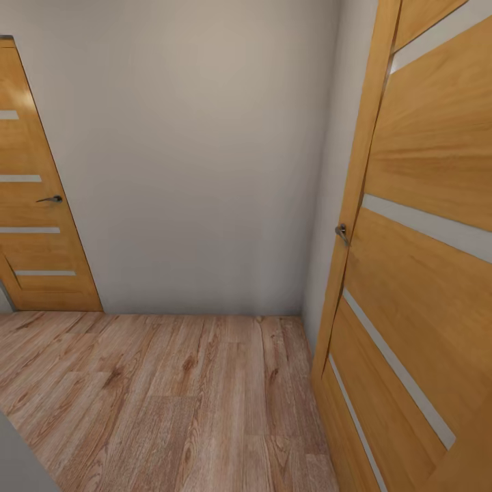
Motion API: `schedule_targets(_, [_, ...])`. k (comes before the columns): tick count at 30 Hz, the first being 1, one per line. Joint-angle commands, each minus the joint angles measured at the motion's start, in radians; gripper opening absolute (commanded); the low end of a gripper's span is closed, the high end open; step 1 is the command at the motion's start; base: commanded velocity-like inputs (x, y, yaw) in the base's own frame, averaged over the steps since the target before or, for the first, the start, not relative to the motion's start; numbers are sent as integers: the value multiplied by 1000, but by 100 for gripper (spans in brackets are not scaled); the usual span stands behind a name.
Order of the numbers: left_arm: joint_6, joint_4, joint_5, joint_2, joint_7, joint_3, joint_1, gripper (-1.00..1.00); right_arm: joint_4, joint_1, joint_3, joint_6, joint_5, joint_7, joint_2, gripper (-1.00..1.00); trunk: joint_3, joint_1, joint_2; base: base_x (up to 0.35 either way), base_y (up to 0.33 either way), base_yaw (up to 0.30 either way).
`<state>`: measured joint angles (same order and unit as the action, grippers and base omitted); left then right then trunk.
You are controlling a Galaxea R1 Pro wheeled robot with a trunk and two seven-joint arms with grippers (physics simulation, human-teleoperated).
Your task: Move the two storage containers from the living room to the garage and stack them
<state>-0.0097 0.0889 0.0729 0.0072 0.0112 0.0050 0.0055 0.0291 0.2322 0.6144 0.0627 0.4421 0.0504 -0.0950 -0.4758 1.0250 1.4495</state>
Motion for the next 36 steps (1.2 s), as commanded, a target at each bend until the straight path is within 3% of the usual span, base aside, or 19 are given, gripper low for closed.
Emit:
schedule_targets(1, [-1, 2, 8, 0, 1, 0, 1, 100, 3, 1, 8, 4, 9, 3, -1, 100, -1, 0, 0, 0, 0, 0])
schedule_targets(36, [-1, 2, 8, -1, 2, 1, 1, 100, 3, 1, 8, -12, 9, 0, 0, 100, -1, 0, 0, 0, 0, 0])
